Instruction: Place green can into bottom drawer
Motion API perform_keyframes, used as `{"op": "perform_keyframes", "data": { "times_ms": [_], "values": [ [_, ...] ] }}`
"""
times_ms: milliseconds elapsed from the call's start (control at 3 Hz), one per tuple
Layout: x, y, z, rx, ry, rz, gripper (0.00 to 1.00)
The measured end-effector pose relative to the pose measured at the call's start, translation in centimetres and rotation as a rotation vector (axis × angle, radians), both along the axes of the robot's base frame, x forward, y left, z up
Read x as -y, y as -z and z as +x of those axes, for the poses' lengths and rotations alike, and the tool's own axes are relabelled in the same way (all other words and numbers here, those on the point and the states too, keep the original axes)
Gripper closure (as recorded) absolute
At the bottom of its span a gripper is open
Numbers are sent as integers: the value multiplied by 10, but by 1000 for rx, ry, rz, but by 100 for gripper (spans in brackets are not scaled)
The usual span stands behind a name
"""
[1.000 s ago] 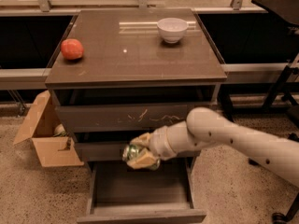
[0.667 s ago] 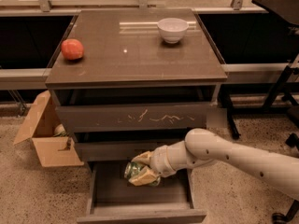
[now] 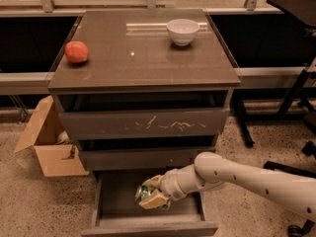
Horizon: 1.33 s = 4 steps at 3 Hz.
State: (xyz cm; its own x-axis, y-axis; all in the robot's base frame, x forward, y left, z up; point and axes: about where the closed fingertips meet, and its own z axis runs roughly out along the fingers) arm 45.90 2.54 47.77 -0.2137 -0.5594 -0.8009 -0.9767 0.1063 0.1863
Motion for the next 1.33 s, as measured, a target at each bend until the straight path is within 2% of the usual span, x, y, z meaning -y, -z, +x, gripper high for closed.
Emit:
{"op": "perform_keyframes", "data": {
  "times_ms": [333,667,1333],
  "values": [
    [5,18,4,-8,21,-28,100],
    [24,58,18,5,57,-60,100],
    [60,152,51,-1,94,-33,100]
  ]
}}
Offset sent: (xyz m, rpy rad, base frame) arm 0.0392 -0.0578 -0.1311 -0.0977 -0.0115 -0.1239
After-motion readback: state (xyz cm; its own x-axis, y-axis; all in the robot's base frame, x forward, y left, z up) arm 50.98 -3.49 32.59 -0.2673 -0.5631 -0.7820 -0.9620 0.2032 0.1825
